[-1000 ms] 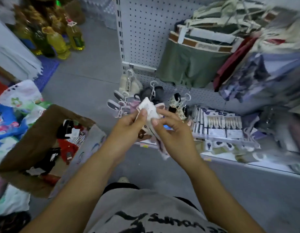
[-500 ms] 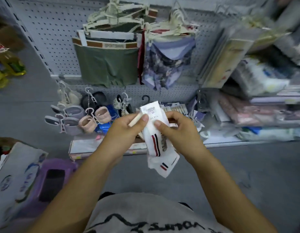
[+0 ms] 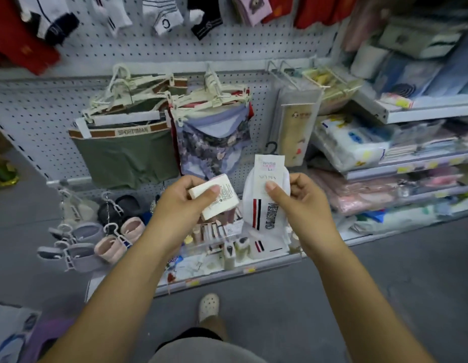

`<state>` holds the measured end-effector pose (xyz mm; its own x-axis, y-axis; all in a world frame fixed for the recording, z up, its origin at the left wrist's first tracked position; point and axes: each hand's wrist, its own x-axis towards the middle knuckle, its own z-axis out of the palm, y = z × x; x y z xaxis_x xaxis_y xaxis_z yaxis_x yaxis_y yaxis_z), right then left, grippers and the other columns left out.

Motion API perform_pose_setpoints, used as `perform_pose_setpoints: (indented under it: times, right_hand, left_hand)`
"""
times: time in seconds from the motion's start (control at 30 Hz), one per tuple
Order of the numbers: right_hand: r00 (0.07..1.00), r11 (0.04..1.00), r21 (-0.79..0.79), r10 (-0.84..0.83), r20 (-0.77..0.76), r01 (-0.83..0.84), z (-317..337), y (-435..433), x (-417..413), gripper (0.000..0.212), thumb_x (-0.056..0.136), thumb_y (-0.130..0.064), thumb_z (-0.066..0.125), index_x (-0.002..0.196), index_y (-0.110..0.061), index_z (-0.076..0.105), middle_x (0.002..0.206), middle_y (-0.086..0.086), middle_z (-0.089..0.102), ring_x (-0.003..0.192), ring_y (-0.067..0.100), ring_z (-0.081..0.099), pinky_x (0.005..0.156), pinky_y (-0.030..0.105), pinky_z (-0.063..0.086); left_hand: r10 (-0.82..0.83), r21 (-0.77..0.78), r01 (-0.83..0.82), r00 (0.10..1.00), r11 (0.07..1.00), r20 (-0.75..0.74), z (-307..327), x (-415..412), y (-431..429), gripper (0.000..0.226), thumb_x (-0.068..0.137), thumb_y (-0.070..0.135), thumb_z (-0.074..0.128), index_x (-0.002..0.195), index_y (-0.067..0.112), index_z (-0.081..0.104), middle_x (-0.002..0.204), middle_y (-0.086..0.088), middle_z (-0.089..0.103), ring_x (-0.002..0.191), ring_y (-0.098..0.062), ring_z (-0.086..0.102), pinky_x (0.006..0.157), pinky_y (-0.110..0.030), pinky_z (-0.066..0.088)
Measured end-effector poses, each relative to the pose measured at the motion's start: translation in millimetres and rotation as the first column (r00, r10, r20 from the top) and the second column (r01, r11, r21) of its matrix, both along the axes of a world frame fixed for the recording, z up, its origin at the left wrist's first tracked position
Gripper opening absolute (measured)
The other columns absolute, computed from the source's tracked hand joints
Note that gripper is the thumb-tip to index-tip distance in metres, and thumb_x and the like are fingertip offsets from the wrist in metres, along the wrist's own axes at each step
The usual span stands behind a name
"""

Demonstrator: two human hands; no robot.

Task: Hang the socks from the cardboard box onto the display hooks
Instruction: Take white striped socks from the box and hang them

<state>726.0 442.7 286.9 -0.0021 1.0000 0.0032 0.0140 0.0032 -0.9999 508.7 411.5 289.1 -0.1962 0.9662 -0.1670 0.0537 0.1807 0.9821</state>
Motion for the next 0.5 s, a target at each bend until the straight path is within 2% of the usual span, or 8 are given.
perform_pose_setpoints:
  times: [0.03, 0.1, 0.13, 0.23, 0.33, 0.4, 0.43, 0.5]
  right_hand:
    - [1.000, 1.000, 0.014, 0.000, -0.008, 0.000, 6, 6, 3, 0.015, 0.090, -0.021, 0.075, 0.097, -0.012, 0.064, 0.098, 0.003, 0.078, 0.092, 0.019, 0.074, 0.083, 0.041, 0.058]
    - [1.000, 0.999, 0.036, 0.001, -0.007, -0.001, 17, 20, 7, 0.014, 0.089, -0.022, 0.075, 0.096, -0.014, 0.065, 0.099, 0.003, 0.078, 0.093, 0.020, 0.074, 0.085, 0.044, 0.058]
    - [1.000, 0.999, 0.049, -0.002, -0.003, 0.002, 23, 27, 9, 0.015, 0.089, -0.023, 0.075, 0.097, -0.015, 0.065, 0.099, 0.002, 0.077, 0.094, 0.021, 0.074, 0.086, 0.046, 0.059]
    - [1.000, 0.997, 0.083, 0.000, 0.001, 0.000, 40, 49, 14, 0.013, 0.091, -0.023, 0.072, 0.100, -0.016, 0.067, 0.099, 0.002, 0.078, 0.094, 0.024, 0.074, 0.086, 0.051, 0.059]
    - [0.999, 0.996, 0.078, 0.047, 0.022, -0.049, 54, 76, 18, 0.011, 0.094, -0.028, 0.068, 0.100, -0.019, 0.070, 0.099, 0.005, 0.077, 0.095, 0.027, 0.072, 0.085, 0.052, 0.055]
    - [0.995, 0.995, 0.047, 0.095, -0.036, -0.094, 61, 95, 18, 0.013, 0.093, -0.032, 0.069, 0.099, -0.020, 0.071, 0.103, 0.010, 0.076, 0.094, 0.029, 0.071, 0.086, 0.053, 0.053]
    - [0.989, 0.993, 0.029, 0.117, -0.088, -0.115, 64, 104, 17, 0.014, 0.092, -0.033, 0.070, 0.100, -0.021, 0.071, 0.105, 0.012, 0.076, 0.095, 0.032, 0.071, 0.089, 0.056, 0.052]
    - [0.972, 0.991, 0.012, 0.136, -0.192, -0.136, 70, 123, 13, 0.020, 0.090, -0.031, 0.069, 0.106, -0.019, 0.070, 0.108, 0.016, 0.075, 0.096, 0.034, 0.071, 0.093, 0.062, 0.052]
  left_hand:
    - [0.008, 0.024, -0.008, 1.000, 1.000, 0.002, 5, 3, 7, 0.012, 0.092, 0.030, 0.074, 0.096, 0.019, 0.070, 0.094, -0.004, 0.078, 0.090, -0.032, 0.074, 0.075, -0.050, 0.060]
    - [0.006, 0.071, -0.005, 1.000, 0.997, -0.001, 16, 11, 21, 0.013, 0.088, 0.023, 0.079, 0.099, 0.019, 0.073, 0.094, -0.002, 0.079, 0.086, -0.021, 0.076, 0.065, -0.034, 0.061]
    - [-0.005, 0.094, 0.006, 1.000, 0.996, -0.005, 21, 14, 29, 0.016, 0.085, 0.019, 0.081, 0.100, 0.020, 0.074, 0.095, -0.001, 0.079, 0.086, -0.019, 0.076, 0.065, -0.031, 0.061]
    - [-0.011, 0.153, 0.014, 1.000, 0.988, -0.023, 36, 21, 57, 0.031, 0.078, 0.009, 0.086, 0.103, 0.025, 0.075, 0.094, 0.000, 0.078, 0.088, -0.021, 0.076, 0.074, -0.039, 0.064]
    - [0.011, 0.225, -0.017, 1.000, 0.974, 0.029, 53, 26, 88, 0.038, 0.074, 0.011, 0.088, 0.106, 0.023, 0.071, 0.093, 0.002, 0.079, 0.088, -0.024, 0.076, 0.077, -0.044, 0.063]
    - [0.018, 0.258, -0.043, 0.995, 0.965, 0.099, 62, 30, 109, 0.042, 0.073, 0.018, 0.086, 0.111, 0.018, 0.066, 0.093, -0.004, 0.080, 0.088, -0.035, 0.075, 0.082, -0.055, 0.060]
    - [0.020, 0.271, -0.061, 0.988, 0.961, 0.153, 66, 32, 120, 0.046, 0.072, 0.021, 0.084, 0.114, 0.016, 0.064, 0.093, -0.007, 0.079, 0.089, -0.036, 0.074, 0.085, -0.058, 0.058]
    - [-0.001, 0.281, -0.074, 0.966, 0.957, 0.258, 71, 35, 142, 0.053, 0.073, 0.026, 0.078, 0.122, 0.015, 0.061, 0.100, -0.006, 0.079, 0.098, -0.026, 0.074, 0.096, -0.057, 0.055]
